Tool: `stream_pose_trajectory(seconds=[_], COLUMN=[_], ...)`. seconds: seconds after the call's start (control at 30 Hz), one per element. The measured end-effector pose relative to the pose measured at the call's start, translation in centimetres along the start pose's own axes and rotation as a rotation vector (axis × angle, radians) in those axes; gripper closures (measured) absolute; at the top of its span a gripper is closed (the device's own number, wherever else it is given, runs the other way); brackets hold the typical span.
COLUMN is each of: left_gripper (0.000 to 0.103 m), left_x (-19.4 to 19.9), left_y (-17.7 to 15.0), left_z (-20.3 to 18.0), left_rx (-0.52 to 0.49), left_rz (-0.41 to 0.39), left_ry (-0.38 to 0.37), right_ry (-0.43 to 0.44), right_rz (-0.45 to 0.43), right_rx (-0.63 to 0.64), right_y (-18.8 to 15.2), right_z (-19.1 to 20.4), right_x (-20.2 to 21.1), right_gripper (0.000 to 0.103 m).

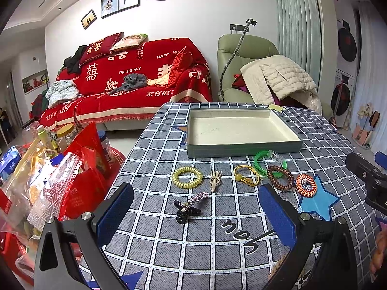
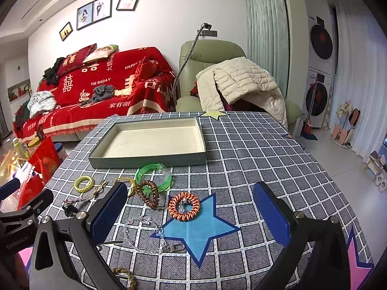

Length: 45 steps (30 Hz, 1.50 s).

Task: Organize jewelry

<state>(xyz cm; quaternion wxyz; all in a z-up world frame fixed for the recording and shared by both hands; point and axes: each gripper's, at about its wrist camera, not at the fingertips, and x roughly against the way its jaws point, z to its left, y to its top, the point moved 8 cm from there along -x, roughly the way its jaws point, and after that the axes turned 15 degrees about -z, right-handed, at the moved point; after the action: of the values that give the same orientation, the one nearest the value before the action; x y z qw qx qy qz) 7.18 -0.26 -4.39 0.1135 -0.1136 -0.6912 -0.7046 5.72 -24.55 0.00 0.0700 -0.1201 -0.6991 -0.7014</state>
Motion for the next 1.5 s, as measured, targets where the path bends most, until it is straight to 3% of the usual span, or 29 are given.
stream_pose_trajectory(seconds=[1.0, 1.2, 1.5], left_gripper=[0.0, 0.0, 0.0], left_x=[-0.9, -2.6, -10.0], left_y=[-0.7, -0.6, -1.1], left_z=[0.4, 0.7, 4.1], left_rx=[0.003, -0.014, -0.047], left_rz=[0.029, 0.069, 0.201], left_ry=[0.0, -0.03, -0.071], right_ry=[0.004, 0.037, 0.128], right_rz=[0.021, 0.077, 0.282], right_rx=[0.003, 0.007, -0.005], right_y=[-0.3, -0.8, -2.5], right_z=[0.2, 0.4, 0.9], right_x=[0.1, -0.8, -5.9], right_gripper=[0.0, 0.0, 0.0])
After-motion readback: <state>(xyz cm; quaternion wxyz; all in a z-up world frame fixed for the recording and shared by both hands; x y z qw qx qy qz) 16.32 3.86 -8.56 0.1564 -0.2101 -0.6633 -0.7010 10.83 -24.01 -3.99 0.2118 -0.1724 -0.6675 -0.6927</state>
